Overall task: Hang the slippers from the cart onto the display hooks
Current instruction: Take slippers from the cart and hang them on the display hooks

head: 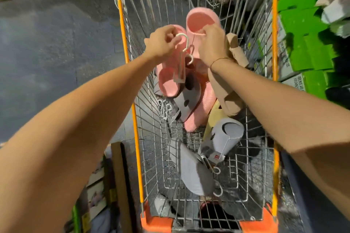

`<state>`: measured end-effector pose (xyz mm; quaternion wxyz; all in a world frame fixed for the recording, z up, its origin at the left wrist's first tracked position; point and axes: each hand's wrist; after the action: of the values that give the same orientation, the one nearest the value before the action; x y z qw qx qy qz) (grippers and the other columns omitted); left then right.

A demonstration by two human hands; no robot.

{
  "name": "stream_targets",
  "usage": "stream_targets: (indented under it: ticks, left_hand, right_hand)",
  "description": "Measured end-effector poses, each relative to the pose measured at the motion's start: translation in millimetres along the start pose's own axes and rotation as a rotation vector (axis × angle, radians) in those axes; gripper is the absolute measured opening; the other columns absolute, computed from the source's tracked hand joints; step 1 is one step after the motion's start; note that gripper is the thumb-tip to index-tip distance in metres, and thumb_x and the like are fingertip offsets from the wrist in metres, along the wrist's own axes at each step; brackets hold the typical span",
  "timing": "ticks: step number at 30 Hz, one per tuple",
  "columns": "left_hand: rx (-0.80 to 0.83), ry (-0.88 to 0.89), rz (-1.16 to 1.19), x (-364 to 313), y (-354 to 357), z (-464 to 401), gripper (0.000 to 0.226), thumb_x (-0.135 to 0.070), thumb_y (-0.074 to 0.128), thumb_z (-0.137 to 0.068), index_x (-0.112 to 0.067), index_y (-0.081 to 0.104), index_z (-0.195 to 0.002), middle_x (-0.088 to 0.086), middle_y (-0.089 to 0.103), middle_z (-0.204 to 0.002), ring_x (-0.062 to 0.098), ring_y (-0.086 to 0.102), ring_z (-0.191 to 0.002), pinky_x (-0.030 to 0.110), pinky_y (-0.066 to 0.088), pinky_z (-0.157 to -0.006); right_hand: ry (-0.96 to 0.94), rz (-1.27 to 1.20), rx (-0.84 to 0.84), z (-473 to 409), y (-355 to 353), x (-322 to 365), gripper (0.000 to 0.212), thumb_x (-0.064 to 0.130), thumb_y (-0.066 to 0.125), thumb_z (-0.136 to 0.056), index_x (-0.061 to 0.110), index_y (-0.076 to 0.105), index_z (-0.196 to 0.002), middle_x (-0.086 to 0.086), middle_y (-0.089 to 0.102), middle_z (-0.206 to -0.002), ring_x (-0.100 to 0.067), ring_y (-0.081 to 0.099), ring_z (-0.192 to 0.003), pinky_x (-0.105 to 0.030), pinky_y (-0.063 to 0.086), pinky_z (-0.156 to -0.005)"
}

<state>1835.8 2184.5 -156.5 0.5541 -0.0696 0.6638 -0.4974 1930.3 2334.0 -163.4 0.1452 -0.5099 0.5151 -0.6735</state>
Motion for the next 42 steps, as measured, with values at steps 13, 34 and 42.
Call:
stream_targets:
  ticks: [13, 34, 42]
  left_hand:
    - [-0.035, 0.022, 0.205, -49, -49, 48, 0.03, -0.037, 0.069, -0.083, -0.008, 0.061, -0.078, 0.009, 0.071, -0.089, 0.02, 0.066, -0.081, 0.046, 0.057, -0.081]
    - [-0.155, 0.557, 0.356, -275, -213, 249, 0.032, -0.046, 0.07, -0.084, -0.018, 0.06, -0.073, 0.016, 0.057, -0.075, 0.017, 0.051, -0.07, 0.044, 0.045, -0.065]
    - [0.035, 0.802, 0.548, -437, -233, 370, 0.019, -0.017, 0.067, -0.096, -0.011, 0.063, -0.079, -0.011, 0.064, -0.068, -0.007, 0.054, -0.063, 0.01, 0.041, -0.065]
  right_hand:
    - [0.019, -0.144, 0.026, 28, -76, 58, 0.02, 0.01, 0.052, -0.091, 0.013, 0.071, -0.086, -0.009, 0.068, -0.103, -0.026, 0.061, -0.095, -0.037, 0.052, -0.086]
    - [-0.027, -0.44, -0.374, 238, -323, 173, 0.02, 0.009, 0.058, -0.089, 0.012, 0.078, -0.093, -0.008, 0.075, -0.098, -0.022, 0.065, -0.091, -0.024, 0.047, -0.078]
    - [0.025, -0.463, -0.688, 371, -473, 184, 0.026, 0.012, 0.06, -0.091, 0.019, 0.068, -0.067, 0.004, 0.059, -0.065, -0.006, 0.048, -0.057, -0.019, 0.036, -0.051]
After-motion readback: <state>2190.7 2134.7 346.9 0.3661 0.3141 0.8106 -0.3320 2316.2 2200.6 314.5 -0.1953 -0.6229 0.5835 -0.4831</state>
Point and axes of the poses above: each hand's wrist, its own z-axis away from the middle knuckle, its own y-axis out of the palm, x = y × z
